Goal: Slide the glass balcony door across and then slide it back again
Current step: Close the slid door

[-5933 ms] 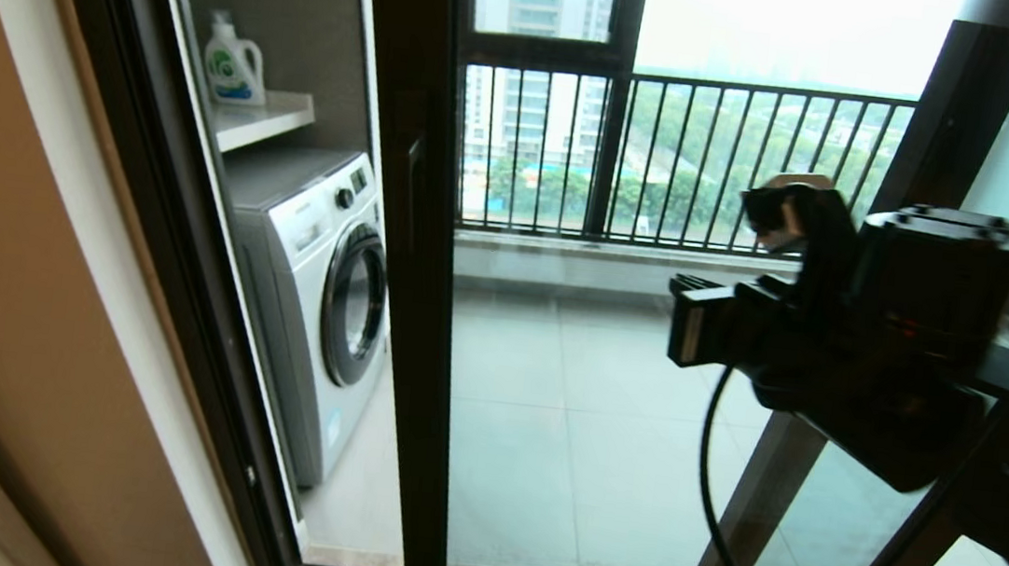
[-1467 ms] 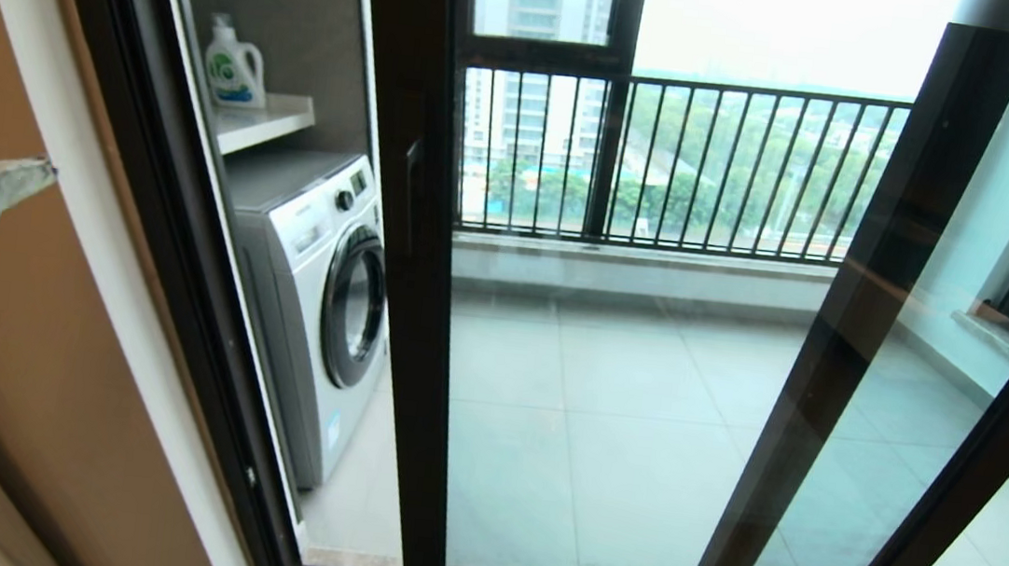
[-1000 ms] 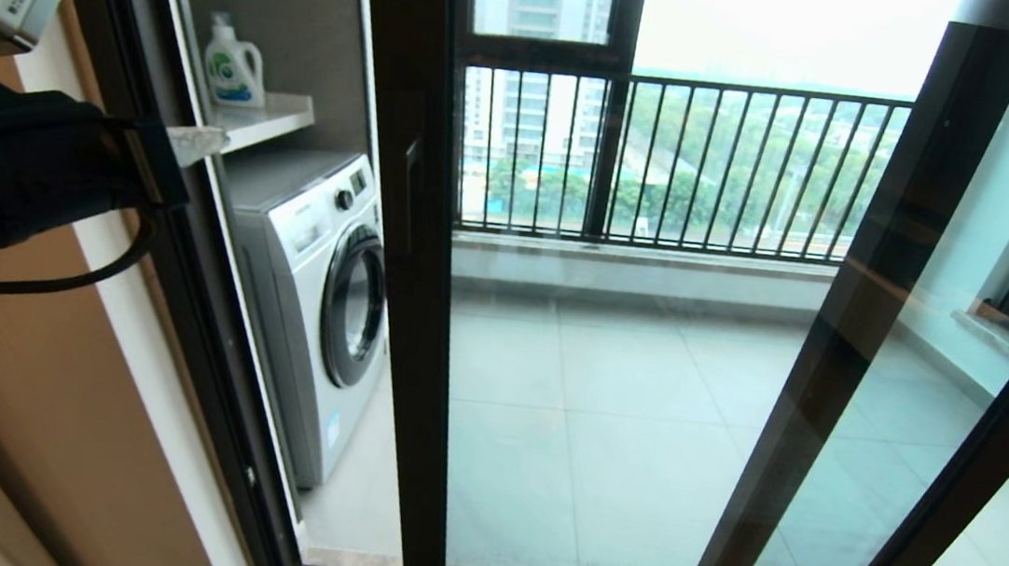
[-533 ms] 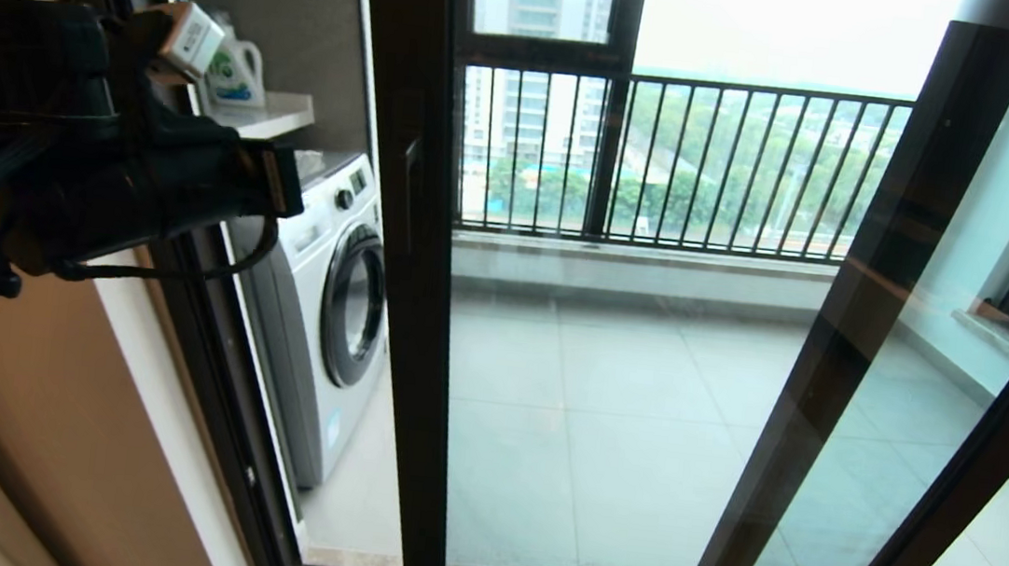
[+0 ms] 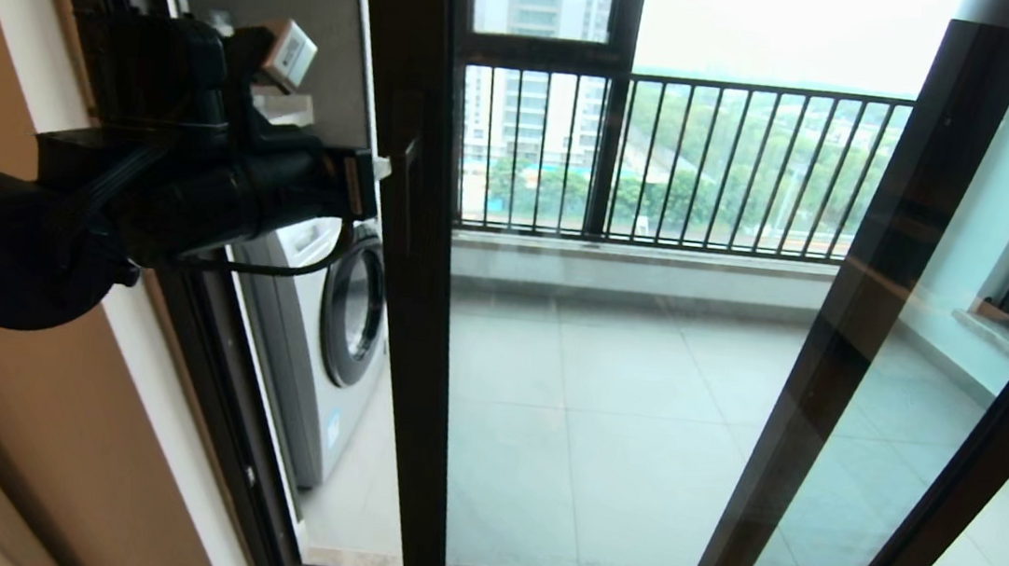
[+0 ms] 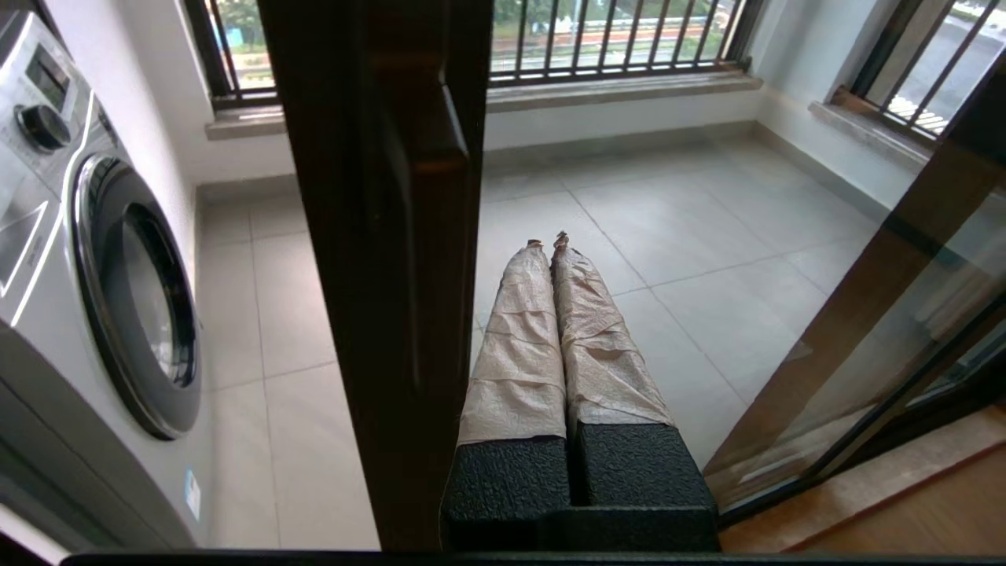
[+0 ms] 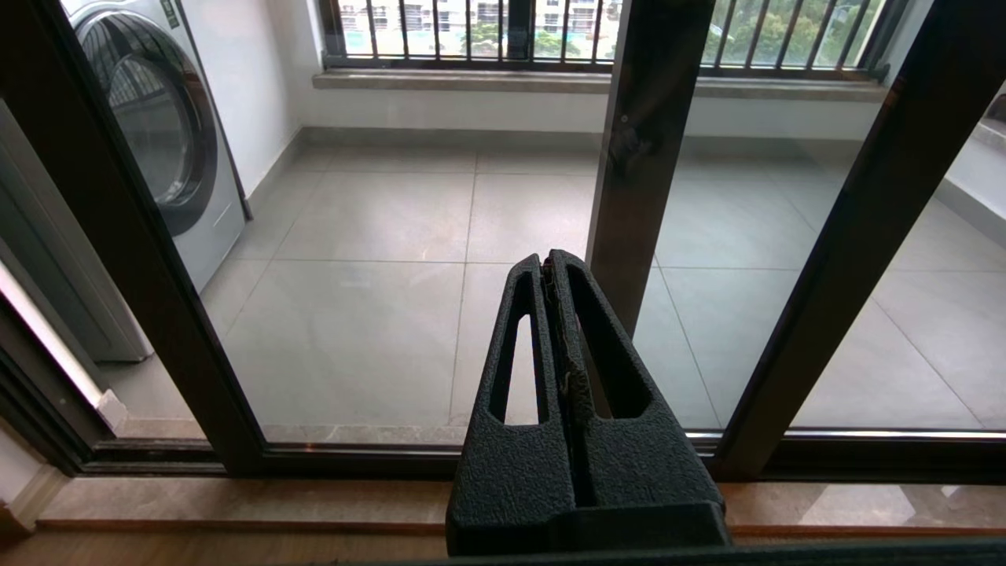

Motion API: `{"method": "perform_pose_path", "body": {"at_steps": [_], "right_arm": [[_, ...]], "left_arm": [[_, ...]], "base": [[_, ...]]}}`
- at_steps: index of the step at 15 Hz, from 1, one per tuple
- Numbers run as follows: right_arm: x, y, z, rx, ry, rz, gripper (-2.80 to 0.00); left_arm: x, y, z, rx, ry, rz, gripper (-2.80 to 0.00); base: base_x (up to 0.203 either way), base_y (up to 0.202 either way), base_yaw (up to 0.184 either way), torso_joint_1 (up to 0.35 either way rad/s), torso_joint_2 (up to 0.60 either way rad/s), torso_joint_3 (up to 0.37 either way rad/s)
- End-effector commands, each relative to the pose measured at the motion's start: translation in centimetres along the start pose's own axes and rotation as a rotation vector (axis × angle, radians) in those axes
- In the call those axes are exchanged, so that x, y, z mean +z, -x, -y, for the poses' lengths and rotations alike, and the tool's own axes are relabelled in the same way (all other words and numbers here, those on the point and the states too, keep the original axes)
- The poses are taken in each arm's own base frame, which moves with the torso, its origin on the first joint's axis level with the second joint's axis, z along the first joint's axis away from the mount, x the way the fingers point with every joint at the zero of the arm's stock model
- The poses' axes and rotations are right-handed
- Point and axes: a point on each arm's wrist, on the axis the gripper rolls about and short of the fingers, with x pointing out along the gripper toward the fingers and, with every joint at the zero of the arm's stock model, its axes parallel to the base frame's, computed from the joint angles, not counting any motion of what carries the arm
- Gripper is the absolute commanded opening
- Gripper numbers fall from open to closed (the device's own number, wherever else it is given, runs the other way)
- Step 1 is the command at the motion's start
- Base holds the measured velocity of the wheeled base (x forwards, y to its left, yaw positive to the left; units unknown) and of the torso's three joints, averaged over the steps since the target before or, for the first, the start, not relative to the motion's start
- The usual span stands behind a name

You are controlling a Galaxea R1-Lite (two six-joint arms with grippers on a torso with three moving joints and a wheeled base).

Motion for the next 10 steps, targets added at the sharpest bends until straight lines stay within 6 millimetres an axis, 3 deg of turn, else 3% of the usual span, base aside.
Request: {"method": "perform_pose_path", "body": {"at_steps": [1,6,10], "right_arm": [[-0.3,-0.1,0.0,0.001,0.000,-0.014,-2.80],[-0.3,-0.1,0.0,0.001,0.000,-0.014,-2.80],[-0.3,-0.1,0.0,0.001,0.000,-0.014,-2.80]], "left_arm": [[-0.3,-1.2,0.4,-0.002,0.001,-0.001,-2.80],[-0.7,-3.5,1.3,-0.010,0.000,0.001,-2.80],[-0.8,-5.2,3.3,-0.010,0.000,0.021,-2.80]], "base": [[0.000,0.000,0.000,0.000,0.00,0.000],[0.000,0.000,0.000,0.000,0.00,0.000],[0.000,0.000,0.000,0.000,0.00,0.000]]}}
